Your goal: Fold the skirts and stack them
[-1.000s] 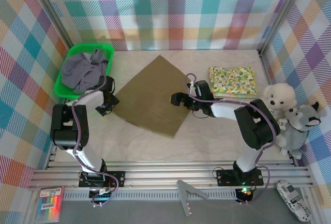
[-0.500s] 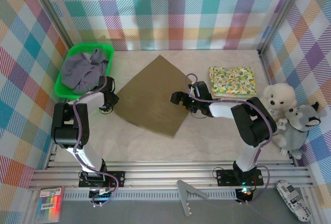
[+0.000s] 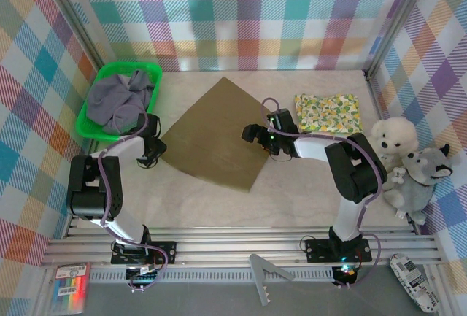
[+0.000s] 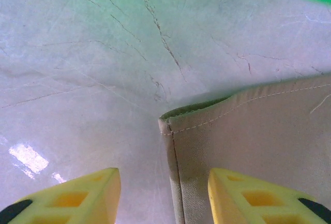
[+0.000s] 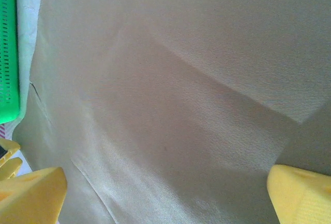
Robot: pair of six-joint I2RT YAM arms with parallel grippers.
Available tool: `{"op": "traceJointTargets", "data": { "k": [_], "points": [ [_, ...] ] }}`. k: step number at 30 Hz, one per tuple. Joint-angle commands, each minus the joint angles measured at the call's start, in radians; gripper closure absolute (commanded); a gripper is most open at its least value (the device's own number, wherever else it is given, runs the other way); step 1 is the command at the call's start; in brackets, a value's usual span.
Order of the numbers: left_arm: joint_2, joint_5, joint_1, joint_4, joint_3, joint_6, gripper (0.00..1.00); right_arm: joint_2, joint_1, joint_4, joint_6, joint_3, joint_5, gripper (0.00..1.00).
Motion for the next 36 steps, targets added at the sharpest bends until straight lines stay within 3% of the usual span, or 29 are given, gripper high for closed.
{"op": "traceJointTargets", "data": {
  "k": [1,6,12,20,25,31,36],
  "points": [
    [0.036,0.048,0.007,-0.009,-0.028,-0.023,0.56,0.026,-0.009,-0.113,-0.024,0.005,0.053,0.01],
    [0.068,0.091,0.006,0.046,-0.021,-0.031,0.70,0.029,-0.022,-0.143,-0.020,0.000,0.058,0.01],
    [0.080,0.129,-0.007,0.063,-0.028,-0.064,0.71,0.043,-0.022,-0.137,-0.018,0.020,0.033,0.01],
    [-0.107,-0.043,-0.051,-0.090,-0.041,-0.060,0.64,0.037,-0.029,-0.153,-0.043,0.027,0.060,0.01],
    [-0.231,-0.113,-0.122,-0.176,-0.075,-0.092,0.54,0.027,-0.084,-0.210,-0.070,0.021,0.042,0.01],
    [-0.232,0.018,-0.142,-0.113,-0.132,-0.139,0.46,0.043,-0.121,-0.283,-0.138,0.070,0.020,0.01],
    [-0.145,0.104,-0.160,-0.030,-0.103,-0.163,0.46,0.030,-0.122,-0.250,-0.176,0.098,-0.094,0.01]
  ]
}}
